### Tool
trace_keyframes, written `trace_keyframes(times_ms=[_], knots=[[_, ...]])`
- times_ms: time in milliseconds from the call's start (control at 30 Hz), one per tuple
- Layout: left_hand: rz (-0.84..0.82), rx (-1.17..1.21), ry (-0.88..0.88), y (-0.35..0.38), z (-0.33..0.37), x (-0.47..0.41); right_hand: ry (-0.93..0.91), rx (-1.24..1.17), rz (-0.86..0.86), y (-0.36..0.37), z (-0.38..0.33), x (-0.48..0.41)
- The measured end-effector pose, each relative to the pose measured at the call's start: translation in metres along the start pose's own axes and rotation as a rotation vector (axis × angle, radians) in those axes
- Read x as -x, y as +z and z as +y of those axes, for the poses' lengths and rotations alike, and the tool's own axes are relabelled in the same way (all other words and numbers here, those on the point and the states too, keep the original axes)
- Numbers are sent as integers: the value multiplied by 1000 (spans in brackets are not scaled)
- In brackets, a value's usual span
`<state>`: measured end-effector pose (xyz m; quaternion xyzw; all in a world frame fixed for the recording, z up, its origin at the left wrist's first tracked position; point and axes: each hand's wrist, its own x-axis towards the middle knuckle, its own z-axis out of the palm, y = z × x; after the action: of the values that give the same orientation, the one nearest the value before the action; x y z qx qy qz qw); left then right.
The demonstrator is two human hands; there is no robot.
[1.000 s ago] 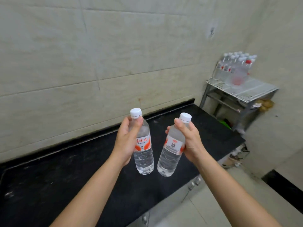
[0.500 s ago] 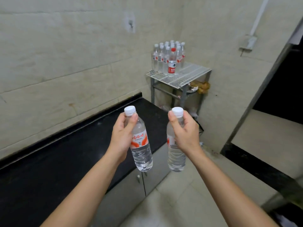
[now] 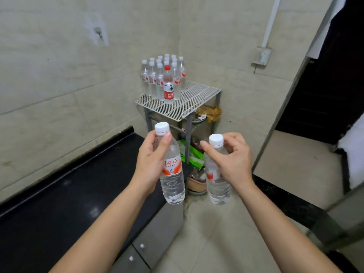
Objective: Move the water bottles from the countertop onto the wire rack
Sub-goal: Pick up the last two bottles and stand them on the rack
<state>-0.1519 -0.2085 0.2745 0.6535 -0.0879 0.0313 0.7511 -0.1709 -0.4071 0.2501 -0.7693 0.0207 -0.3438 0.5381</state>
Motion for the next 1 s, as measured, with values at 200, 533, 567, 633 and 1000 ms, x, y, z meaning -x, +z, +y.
trace_keyframes(times_ms=[200,533,567,633,1000], knots=[[-47,1,52,28,-19,-114,-65,181,-18,10,29,-92],[-70,-67,112,87,-42,-253,146,-25,-23,18,100,-218],[-64,-82,115,94,-46,-264,145,-18,-30,20,110,-228],[-50,-105,118,107,-55,-288,136,-3,-55,27,130,-248],[67,-323,110,173,-81,-486,-114,382,-471,61,225,-460]])
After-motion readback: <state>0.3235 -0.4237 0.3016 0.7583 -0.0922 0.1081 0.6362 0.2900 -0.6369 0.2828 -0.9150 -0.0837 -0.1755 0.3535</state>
